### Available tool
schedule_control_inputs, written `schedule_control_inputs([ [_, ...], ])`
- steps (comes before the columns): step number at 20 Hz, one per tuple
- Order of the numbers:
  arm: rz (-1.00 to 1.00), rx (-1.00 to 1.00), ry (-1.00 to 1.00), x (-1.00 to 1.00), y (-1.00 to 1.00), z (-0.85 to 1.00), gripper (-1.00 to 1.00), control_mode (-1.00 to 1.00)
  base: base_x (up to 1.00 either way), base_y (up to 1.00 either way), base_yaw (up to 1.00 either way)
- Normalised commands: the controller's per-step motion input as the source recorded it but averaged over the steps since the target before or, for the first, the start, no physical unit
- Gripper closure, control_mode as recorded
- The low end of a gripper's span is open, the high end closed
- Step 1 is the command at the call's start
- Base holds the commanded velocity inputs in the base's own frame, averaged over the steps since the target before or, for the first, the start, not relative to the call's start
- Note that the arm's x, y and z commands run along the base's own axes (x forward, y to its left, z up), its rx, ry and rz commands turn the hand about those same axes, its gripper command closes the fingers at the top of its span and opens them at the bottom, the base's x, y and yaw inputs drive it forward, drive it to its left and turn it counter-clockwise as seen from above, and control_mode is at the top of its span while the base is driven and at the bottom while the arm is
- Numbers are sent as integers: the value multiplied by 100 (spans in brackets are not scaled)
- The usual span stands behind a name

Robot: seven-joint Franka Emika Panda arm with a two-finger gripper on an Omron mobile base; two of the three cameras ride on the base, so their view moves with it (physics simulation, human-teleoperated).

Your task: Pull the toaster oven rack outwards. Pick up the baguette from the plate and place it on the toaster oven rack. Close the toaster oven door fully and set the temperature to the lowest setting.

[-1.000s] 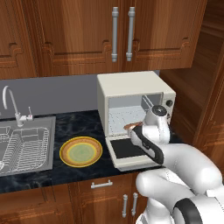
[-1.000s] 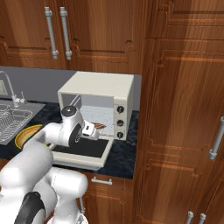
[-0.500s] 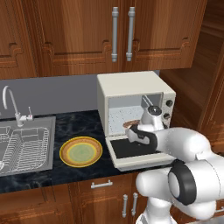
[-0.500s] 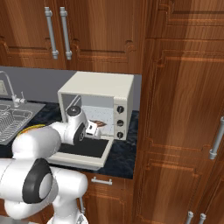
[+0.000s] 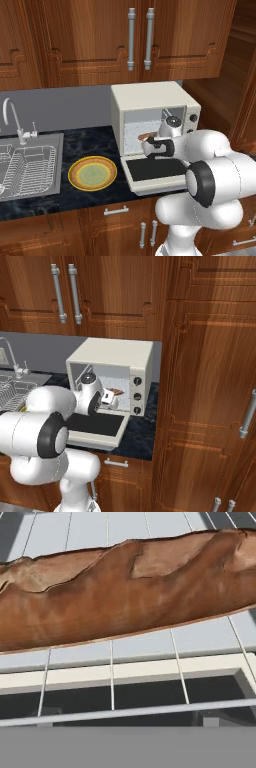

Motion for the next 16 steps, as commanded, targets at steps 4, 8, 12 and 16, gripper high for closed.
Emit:
schedule_control_inputs([
  [4, 0, 0, -12, 41, 0, 0, -100, -100, 0, 0, 0],
  [8, 0, 0, -13, 47, 0, 0, -100, -100, 0, 0, 0],
  [12, 0, 0, -7, 45, 0, 7, -100, -100, 0, 0, 0],
  [16, 0, 2, 0, 30, 0, 43, -100, -100, 0, 0, 0],
])
